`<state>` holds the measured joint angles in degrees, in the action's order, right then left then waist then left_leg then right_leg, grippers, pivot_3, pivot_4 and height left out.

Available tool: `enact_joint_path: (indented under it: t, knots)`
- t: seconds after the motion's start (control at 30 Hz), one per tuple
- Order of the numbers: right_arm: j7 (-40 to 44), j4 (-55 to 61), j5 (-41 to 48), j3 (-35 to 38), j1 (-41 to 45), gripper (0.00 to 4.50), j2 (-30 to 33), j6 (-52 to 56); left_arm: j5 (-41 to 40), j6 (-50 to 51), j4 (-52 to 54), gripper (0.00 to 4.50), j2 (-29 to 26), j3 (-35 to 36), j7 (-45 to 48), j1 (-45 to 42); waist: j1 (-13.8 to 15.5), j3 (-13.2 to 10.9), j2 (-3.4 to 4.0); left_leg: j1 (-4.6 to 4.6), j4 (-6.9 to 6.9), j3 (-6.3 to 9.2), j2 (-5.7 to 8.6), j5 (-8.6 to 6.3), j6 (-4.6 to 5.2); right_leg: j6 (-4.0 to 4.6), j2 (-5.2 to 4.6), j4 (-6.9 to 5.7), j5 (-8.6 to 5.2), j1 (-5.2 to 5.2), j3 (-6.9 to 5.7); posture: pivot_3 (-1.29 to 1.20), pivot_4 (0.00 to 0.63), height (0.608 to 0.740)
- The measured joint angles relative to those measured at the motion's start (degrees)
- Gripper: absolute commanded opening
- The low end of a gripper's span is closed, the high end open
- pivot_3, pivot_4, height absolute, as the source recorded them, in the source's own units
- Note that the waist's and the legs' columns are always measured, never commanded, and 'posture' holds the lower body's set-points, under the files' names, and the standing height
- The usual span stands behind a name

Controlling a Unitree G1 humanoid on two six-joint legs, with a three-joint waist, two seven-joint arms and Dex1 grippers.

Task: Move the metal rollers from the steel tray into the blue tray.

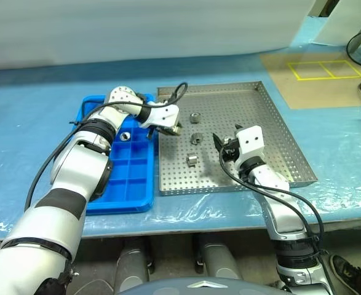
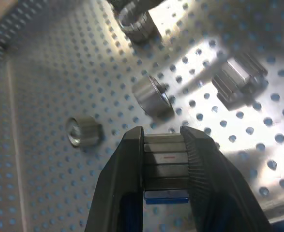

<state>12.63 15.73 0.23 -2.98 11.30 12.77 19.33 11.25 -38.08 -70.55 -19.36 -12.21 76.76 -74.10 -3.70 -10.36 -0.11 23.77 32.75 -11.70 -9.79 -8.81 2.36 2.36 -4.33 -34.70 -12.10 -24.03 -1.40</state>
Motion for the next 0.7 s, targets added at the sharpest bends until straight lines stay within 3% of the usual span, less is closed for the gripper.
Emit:
enact_joint_path:
  t: [0.1,0.3,0.53,0.7]
  knots:
    - [2.34,-0.53,1.24,-0.14,2.45,3.76,0.07,-0.01,-6.14,3.80,5.98,0.87,-3.36,3.82,5.37,0.53,0.04,-0.01,0.01,-0.09,-0.06,-0.02,-0.03,0.02,-0.04,0.01,0.01,-0.06,0.00,0.00,0.03,-0.29,0.150,0.740]
    - [14.31,-4.88,7.49,-2.24,11.42,3.76,2.06,0.59,-14.15,16.35,25.99,0.87,-12.19,7.49,9.08,12.77,1.45,-0.05,0.05,-0.23,-0.31,-0.04,-0.09,0.14,-0.23,0.16,0.03,-0.16,-0.07,-0.01,0.03,-0.11,0.150,0.740]
    - [31.44,-14.34,14.06,-5.96,23.89,3.76,3.09,1.16,-23.08,38.64,57.62,0.87,-21.38,15.07,1.22,31.29,5.95,-0.07,0.09,-0.26,-0.57,-0.07,-0.16,0.22,-0.39,0.37,0.02,-0.19,-0.20,-0.08,-0.11,0.10,0.150,0.740]
    - [38.63,-19.01,15.46,-10.09,26.23,3.76,0.94,0.64,-26.59,50.18,71.70,0.87,-24.50,21.51,-7.27,45.99,8.37,-0.08,0.07,-0.22,-0.60,-0.02,-0.23,0.31,-0.54,0.45,0.04,-0.30,-0.27,-0.15,-0.23,0.21,0.150,0.740]
